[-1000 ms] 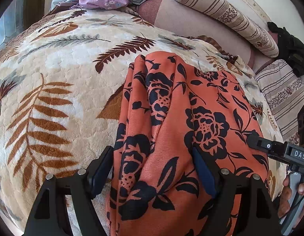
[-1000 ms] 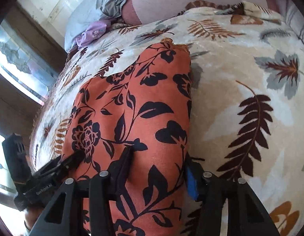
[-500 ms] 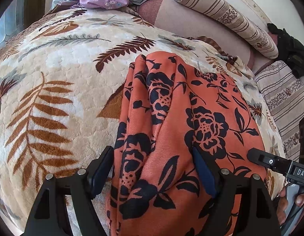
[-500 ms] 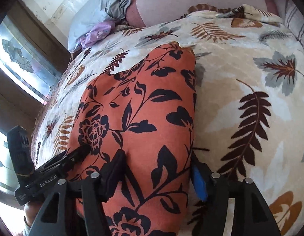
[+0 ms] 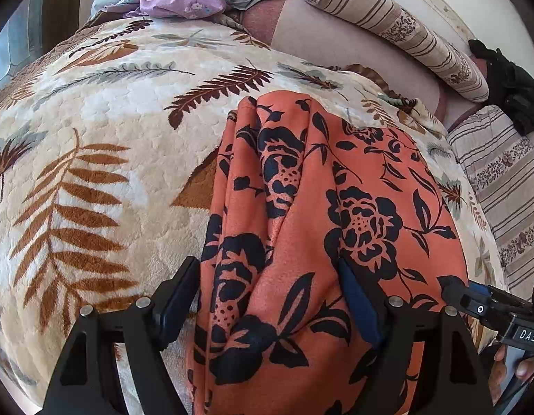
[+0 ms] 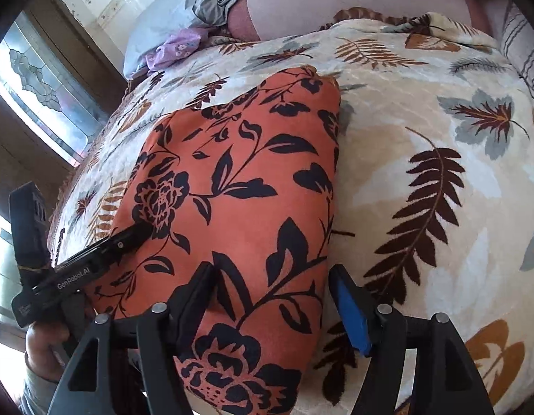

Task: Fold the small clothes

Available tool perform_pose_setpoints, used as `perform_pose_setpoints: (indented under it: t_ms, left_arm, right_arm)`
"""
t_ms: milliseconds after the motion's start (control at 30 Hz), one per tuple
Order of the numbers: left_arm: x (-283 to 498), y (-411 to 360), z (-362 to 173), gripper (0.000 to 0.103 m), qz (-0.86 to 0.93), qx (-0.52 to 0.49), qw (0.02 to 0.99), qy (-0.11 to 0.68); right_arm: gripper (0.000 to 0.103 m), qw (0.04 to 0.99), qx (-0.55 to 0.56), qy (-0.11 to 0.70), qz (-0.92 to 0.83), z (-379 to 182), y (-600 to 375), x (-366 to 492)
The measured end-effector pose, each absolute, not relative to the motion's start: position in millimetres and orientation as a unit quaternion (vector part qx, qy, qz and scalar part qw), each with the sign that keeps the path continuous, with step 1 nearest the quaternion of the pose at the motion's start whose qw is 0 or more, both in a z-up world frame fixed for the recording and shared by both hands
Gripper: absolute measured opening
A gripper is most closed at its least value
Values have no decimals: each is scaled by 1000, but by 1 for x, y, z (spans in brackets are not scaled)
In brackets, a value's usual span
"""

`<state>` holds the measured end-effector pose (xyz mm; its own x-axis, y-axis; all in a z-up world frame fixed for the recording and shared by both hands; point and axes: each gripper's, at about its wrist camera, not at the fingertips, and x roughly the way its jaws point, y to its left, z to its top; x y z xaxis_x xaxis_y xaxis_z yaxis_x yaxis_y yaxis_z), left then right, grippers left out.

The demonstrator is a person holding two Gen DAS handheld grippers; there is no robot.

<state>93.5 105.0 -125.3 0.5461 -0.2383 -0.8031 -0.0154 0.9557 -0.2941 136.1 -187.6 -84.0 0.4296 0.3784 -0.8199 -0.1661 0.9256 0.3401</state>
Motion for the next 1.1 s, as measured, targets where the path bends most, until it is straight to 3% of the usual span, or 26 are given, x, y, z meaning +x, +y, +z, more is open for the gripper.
perform_pose_setpoints:
  t_ms: [767,1100]
  left_arm:
    - [93,104,-125,82,-63,-133,870,471]
    - [93,105,-125,84,-60,-129,871,470]
  right_arm:
    - [75,819,84,535,189,-97,-184,114]
    - [75,875,96,422,219,-25,-174,117]
